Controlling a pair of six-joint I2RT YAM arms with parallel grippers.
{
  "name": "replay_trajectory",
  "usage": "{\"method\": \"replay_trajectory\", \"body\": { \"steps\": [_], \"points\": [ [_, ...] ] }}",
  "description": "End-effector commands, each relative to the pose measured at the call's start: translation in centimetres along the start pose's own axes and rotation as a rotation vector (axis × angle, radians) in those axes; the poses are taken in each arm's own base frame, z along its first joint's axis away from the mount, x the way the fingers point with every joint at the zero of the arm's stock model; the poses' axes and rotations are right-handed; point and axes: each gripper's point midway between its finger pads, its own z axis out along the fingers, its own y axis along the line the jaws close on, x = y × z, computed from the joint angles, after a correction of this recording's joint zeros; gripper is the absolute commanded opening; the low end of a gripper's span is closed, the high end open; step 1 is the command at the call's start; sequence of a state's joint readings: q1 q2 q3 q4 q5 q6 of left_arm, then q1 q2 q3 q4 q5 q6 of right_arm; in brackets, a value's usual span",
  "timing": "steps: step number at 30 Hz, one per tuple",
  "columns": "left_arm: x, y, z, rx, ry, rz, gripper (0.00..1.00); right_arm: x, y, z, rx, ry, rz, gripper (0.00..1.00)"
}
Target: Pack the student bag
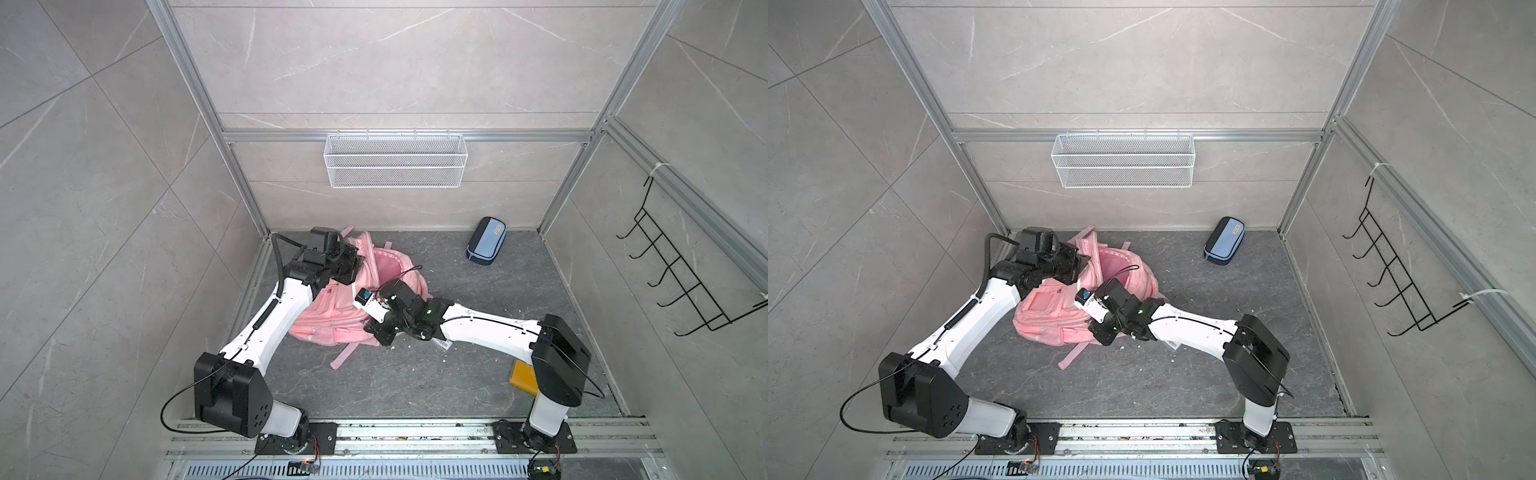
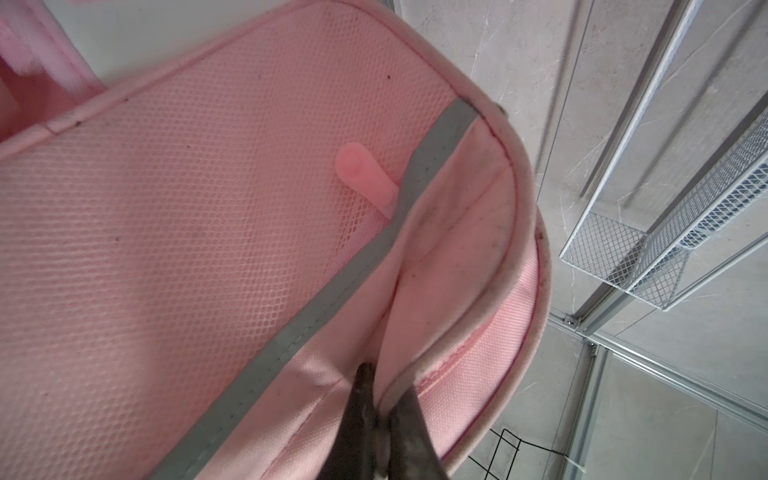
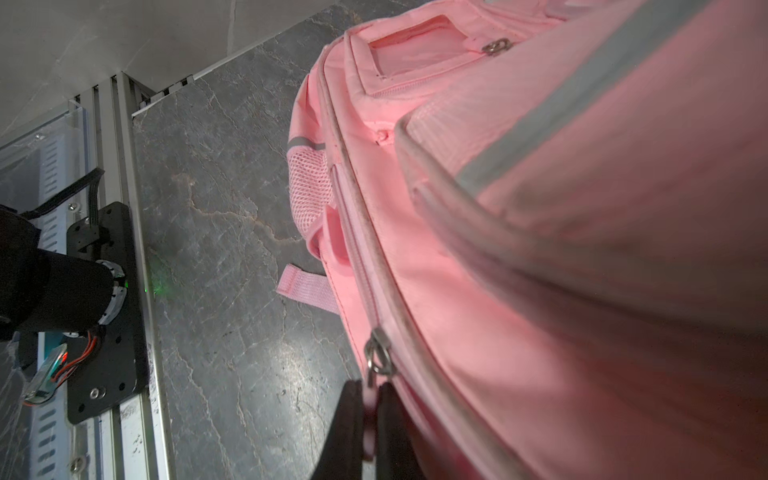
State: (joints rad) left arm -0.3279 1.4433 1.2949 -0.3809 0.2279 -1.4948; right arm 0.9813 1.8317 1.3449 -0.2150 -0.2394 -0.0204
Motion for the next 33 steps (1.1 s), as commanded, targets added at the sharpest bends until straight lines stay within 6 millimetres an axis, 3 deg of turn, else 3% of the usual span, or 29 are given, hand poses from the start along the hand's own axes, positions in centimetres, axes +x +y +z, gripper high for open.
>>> {"method": "replay_trajectory", "body": {
  "steps": [1,6,15,20,24,29,33],
  "points": [
    [0.8,-10.1,-4.8,0.377,-0.01,0.005,0.0,0.5,3.7,2.8,-0.147,0.021,-0.013,0.0],
    [0.8,-10.2,-4.9,0.393,-0.008,-0.015,0.0,-0.2,6.2,4.5,-0.292,0.019,0.017,0.0],
    [0.8,-10.2,-5.4,0.405,-0.024,-0.032,0.0,-0.5,6.6,6.8,-0.351,0.037,0.041,0.0],
    [0.1,-8.8,-5.5,0.381,-0.059,-0.059,0.0,-1.0,5.1,6.4,-0.296,0.01,0.069,0.0],
    [-0.6,-7.9,-4.1,0.327,-0.084,-0.084,0.0,-1.2,3.0,5.2,-0.148,-0.026,0.033,0.0],
    [-1.7,-9.0,-1.1,0.312,-0.098,-0.089,0.0,-1.0,1.3,4.2,0.023,-0.03,-0.044,0.0],
    [-2.0,-10.6,-0.5,0.321,-0.108,-0.076,0.0,-0.8,-0.1,4.0,0.166,-0.014,-0.084,0.0]
  ]
}}
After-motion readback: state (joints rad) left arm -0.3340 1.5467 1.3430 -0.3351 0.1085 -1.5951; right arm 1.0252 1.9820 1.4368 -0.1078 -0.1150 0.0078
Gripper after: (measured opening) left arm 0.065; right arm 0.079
